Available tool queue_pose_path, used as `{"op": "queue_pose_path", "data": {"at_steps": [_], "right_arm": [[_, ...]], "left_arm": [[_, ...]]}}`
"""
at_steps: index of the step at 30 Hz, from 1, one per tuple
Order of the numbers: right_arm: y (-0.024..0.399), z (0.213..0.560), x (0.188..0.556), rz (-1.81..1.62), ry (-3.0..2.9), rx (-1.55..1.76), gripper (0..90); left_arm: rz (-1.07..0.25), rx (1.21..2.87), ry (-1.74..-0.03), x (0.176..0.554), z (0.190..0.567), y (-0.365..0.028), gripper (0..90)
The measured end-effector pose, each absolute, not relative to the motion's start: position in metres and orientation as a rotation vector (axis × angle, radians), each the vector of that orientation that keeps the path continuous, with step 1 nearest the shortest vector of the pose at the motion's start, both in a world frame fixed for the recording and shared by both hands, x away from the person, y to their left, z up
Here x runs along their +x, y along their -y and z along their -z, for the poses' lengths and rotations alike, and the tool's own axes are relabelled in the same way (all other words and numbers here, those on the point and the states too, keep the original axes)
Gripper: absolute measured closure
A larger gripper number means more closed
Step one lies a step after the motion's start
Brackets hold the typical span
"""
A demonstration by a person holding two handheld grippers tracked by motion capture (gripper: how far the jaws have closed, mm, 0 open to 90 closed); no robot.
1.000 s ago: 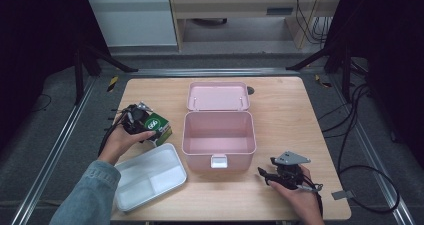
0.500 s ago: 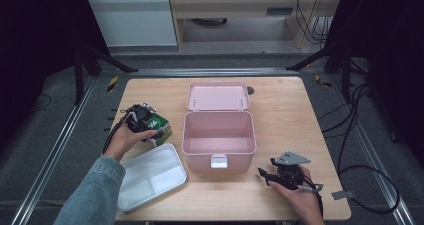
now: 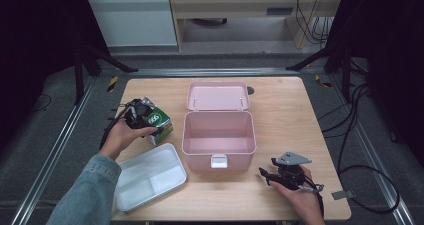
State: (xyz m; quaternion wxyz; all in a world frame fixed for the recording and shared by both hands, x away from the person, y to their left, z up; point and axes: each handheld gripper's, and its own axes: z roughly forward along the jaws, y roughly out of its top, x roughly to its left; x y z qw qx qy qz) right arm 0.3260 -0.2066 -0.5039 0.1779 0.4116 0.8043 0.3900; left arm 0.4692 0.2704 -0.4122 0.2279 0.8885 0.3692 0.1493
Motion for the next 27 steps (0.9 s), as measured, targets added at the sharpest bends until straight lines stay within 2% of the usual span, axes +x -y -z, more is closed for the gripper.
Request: {"op": "queue_pose_path", "data": {"at_steps": [15,27], "right_arm": [[0.209,0.504,0.328,-1.094,-2.265,1.162,39.4],[0.208,0.504,0.327,-1.091,-2.267,1.161,40.2]], "left_arm": [[-0.507,2.394,-0.874,0.456,0.325,-0.280,17.1],[-0.509,2.390,-0.771,0.446,0.291,-0.274,17.3]]}}
